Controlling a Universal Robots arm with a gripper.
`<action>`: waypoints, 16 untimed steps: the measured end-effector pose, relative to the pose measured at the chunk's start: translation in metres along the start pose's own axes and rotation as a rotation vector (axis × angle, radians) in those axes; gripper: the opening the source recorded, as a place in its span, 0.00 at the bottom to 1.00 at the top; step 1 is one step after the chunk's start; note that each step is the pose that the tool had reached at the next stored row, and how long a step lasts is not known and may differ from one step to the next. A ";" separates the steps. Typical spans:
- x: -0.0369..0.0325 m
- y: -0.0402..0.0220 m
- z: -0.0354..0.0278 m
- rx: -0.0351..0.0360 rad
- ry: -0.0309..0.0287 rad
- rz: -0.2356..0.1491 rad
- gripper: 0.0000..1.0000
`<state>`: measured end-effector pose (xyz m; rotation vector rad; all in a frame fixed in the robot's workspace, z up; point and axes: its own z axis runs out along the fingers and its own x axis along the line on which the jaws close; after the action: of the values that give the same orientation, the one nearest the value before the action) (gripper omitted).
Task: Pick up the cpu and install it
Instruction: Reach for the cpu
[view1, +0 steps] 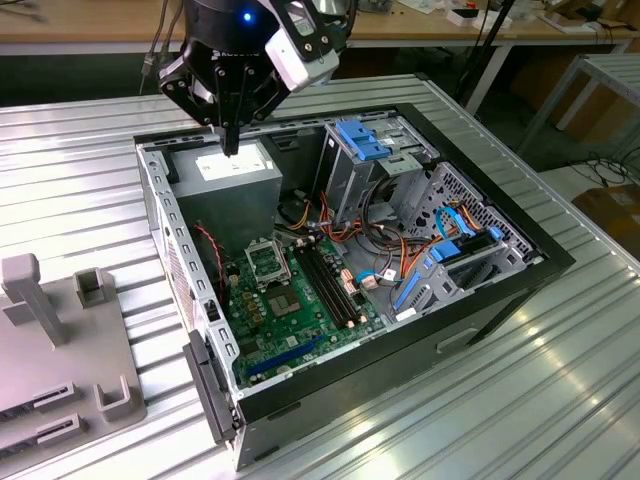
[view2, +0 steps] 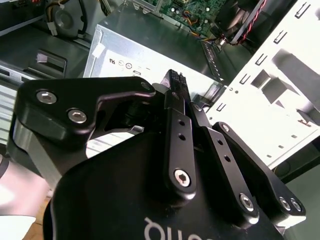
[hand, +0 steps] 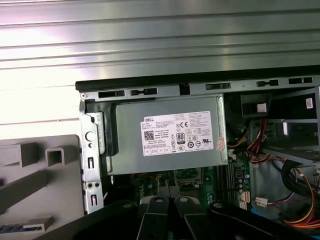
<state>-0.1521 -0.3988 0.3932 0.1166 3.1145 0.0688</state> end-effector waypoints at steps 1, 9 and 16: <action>0.0007 -0.0001 0.0000 0.0000 0.0001 0.000 0.11; 0.0059 -0.0004 -0.0001 0.0000 0.0006 0.000 0.11; 0.0095 -0.0007 -0.0002 0.0001 0.0009 0.000 0.11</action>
<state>-0.1615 -0.3988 0.3931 0.1168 3.1154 0.0688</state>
